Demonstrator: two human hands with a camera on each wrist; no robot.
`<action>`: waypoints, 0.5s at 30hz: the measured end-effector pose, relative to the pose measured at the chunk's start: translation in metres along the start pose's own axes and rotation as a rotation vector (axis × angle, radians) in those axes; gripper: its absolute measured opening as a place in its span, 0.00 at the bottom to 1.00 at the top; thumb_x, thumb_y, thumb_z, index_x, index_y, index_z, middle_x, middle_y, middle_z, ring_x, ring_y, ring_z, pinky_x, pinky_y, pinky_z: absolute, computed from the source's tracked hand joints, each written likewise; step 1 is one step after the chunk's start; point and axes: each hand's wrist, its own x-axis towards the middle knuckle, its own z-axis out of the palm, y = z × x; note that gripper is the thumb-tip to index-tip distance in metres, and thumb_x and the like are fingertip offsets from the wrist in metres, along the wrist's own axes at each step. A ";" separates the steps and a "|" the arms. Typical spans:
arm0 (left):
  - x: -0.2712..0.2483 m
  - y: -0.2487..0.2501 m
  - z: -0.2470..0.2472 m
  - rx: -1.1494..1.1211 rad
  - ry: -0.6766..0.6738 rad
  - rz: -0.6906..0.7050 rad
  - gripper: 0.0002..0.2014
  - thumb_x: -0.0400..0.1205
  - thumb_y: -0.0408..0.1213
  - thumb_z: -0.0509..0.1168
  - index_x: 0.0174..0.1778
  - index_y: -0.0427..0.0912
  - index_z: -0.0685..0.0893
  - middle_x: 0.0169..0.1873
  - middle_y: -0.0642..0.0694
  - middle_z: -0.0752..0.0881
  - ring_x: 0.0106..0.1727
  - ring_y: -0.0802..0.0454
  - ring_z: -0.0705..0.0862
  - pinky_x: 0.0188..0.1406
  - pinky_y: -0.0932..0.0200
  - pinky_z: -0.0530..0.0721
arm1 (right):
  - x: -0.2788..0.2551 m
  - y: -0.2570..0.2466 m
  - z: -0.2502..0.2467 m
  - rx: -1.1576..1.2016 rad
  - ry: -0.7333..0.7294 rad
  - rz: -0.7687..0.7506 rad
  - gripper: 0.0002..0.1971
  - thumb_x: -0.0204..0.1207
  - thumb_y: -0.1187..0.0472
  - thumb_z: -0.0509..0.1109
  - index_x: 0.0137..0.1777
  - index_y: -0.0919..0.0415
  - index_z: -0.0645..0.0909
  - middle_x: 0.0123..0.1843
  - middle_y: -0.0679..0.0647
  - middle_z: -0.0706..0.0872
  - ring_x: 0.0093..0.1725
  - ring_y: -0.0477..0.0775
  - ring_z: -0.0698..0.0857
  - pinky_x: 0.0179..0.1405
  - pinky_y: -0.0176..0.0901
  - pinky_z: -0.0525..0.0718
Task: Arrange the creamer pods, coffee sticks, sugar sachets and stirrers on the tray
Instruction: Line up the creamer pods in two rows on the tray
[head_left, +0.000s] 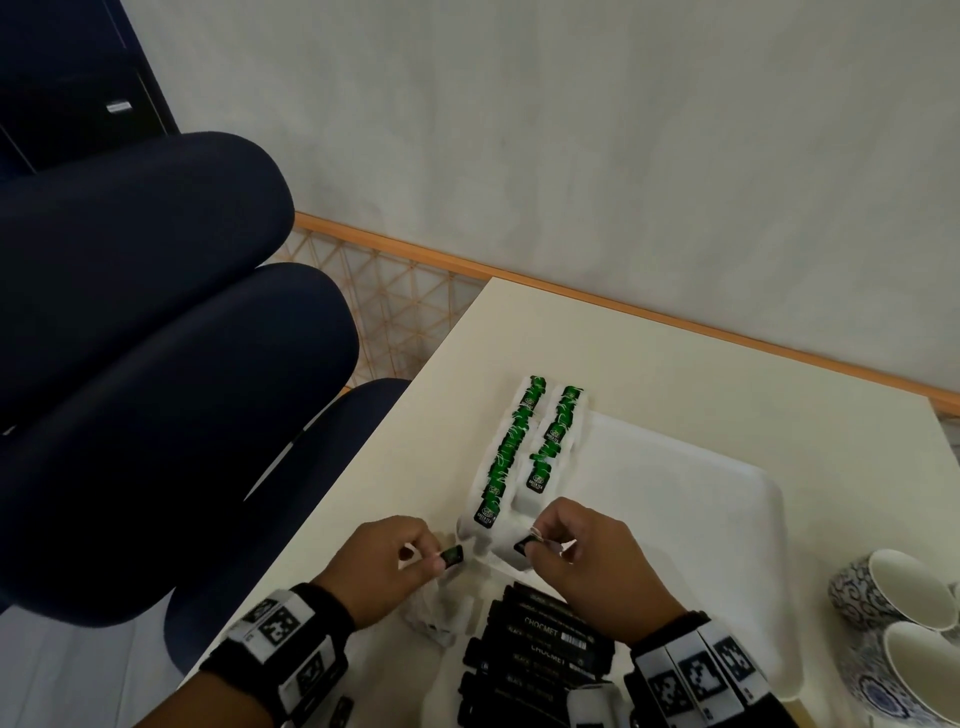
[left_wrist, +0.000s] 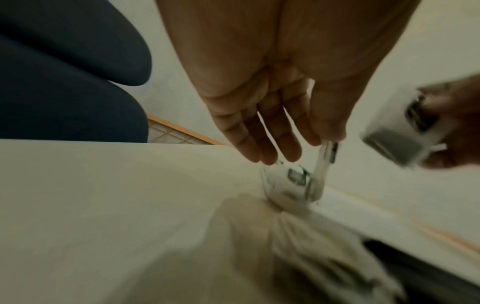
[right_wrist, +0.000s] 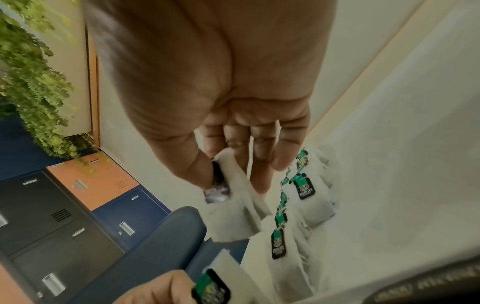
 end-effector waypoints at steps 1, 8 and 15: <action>-0.001 0.005 -0.004 -0.093 0.021 -0.030 0.08 0.75 0.43 0.72 0.32 0.53 0.81 0.39 0.59 0.89 0.44 0.64 0.85 0.50 0.63 0.83 | 0.000 -0.003 -0.002 0.019 -0.013 -0.002 0.08 0.75 0.58 0.73 0.37 0.47 0.77 0.38 0.46 0.86 0.36 0.37 0.81 0.35 0.25 0.74; -0.004 0.029 -0.021 -0.325 0.046 -0.049 0.09 0.76 0.36 0.71 0.43 0.55 0.79 0.32 0.39 0.88 0.38 0.34 0.84 0.43 0.44 0.83 | 0.005 -0.027 -0.007 0.127 -0.288 -0.045 0.01 0.75 0.56 0.74 0.45 0.50 0.85 0.39 0.43 0.90 0.37 0.38 0.86 0.38 0.29 0.79; -0.011 0.058 -0.017 -0.296 -0.004 0.058 0.17 0.81 0.34 0.68 0.54 0.64 0.73 0.34 0.42 0.90 0.37 0.42 0.86 0.46 0.45 0.84 | 0.017 -0.030 0.006 0.014 -0.197 -0.164 0.02 0.73 0.56 0.76 0.43 0.48 0.85 0.52 0.41 0.83 0.52 0.39 0.81 0.47 0.24 0.75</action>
